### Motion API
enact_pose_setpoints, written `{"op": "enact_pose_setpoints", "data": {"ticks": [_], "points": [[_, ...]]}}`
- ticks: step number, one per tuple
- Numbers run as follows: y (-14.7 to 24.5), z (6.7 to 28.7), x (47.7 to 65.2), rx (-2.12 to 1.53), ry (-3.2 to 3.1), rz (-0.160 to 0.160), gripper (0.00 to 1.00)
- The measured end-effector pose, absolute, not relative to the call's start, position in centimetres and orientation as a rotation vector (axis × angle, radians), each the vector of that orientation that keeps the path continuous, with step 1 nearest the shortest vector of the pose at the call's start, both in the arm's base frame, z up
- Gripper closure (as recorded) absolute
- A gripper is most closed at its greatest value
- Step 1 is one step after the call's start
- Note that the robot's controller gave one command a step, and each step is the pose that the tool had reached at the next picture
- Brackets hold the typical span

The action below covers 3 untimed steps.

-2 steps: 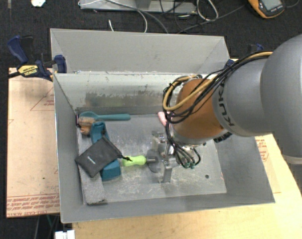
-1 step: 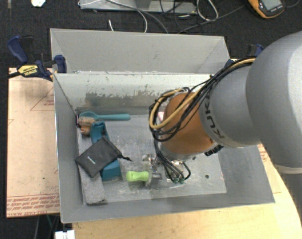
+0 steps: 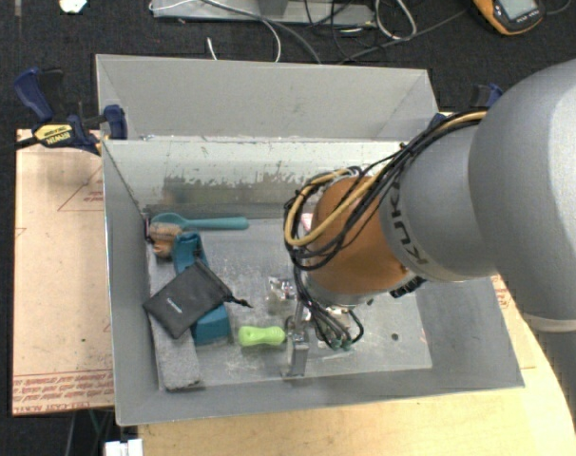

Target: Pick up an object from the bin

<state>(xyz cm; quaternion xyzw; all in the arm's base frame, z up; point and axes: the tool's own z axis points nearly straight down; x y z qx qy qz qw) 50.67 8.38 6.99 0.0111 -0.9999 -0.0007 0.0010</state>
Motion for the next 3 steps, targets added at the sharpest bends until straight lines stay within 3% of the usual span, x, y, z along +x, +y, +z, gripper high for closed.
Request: {"op": "enact_pose_setpoints", "data": {"ticks": [1, 2, 3], "points": [[8.38, 7.03, 50.68, 0.034, -3.141, -0.002, 1.00], [8.38, 6.98, 50.67, 0.034, -3.140, -0.002, 0.00], [8.38, 7.03, 50.68, 0.034, -3.140, -0.003, 1.00]]}}
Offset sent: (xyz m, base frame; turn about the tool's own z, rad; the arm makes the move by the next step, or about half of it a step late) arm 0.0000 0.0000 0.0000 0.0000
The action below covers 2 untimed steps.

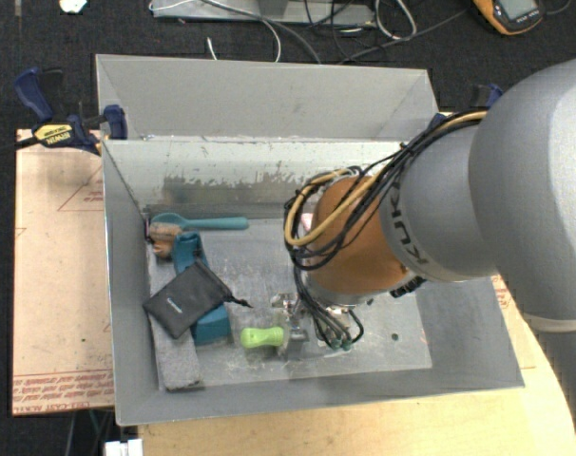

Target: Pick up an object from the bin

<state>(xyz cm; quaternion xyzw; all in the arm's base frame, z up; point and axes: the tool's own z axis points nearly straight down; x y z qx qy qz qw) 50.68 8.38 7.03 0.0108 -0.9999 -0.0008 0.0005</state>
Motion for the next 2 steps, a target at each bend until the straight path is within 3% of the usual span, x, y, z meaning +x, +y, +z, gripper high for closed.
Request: {"op": "enact_pose_setpoints", "data": {"ticks": [1, 2], "points": [[8.37, 6.98, 50.67, 0.034, -3.140, -0.002, 0.00], [8.38, 7.02, 50.68, 0.034, -3.140, -0.003, 1.00]]}}
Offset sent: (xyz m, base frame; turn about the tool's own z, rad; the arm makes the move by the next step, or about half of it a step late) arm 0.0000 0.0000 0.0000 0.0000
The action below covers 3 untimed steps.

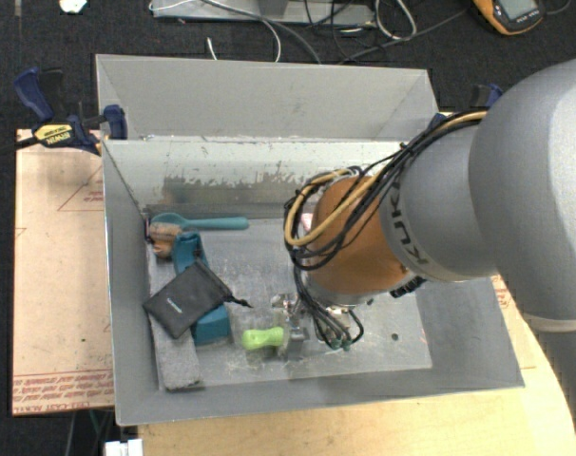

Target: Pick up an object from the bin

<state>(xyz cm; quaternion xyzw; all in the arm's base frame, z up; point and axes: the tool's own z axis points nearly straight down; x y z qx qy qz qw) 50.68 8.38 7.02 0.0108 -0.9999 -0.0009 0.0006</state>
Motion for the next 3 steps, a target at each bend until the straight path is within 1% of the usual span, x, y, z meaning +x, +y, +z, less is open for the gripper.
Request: {"op": "enact_pose_setpoints", "data": {"ticks": [1, 2, 3], "points": [[8.38, 6.98, 50.67, 0.034, -3.140, -0.003, 0.00], [8.38, 7.03, 50.68, 0.034, -3.140, -0.003, 1.00], [8.38, 6.99, 50.67, 0.034, -3.140, -0.003, 0.00]]}}
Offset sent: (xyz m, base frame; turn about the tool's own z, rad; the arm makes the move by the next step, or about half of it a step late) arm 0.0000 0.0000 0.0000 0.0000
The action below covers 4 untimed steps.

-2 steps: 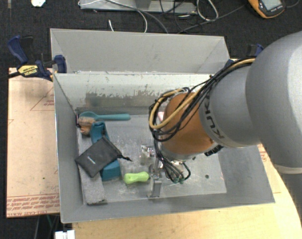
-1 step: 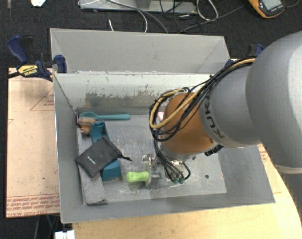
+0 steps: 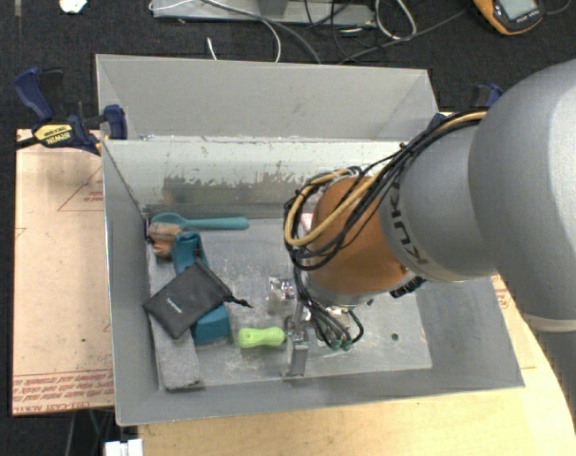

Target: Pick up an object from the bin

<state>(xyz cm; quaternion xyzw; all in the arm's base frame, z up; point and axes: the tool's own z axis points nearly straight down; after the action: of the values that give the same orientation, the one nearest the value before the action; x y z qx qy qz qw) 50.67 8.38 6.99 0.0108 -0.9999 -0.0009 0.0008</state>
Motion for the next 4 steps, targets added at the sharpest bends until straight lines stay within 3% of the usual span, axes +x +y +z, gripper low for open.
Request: {"op": "enact_pose_setpoints", "data": {"ticks": [1, 2, 3, 4], "points": [[8.38, 7.02, 50.68, 0.034, -3.140, -0.003, 1.00], [8.38, 6.98, 50.67, 0.034, -3.140, -0.003, 0.00], [8.38, 7.03, 50.68, 0.034, -3.140, -0.003, 1.00], [8.38, 6.99, 50.67, 0.034, -3.140, -0.003, 0.00]]}}
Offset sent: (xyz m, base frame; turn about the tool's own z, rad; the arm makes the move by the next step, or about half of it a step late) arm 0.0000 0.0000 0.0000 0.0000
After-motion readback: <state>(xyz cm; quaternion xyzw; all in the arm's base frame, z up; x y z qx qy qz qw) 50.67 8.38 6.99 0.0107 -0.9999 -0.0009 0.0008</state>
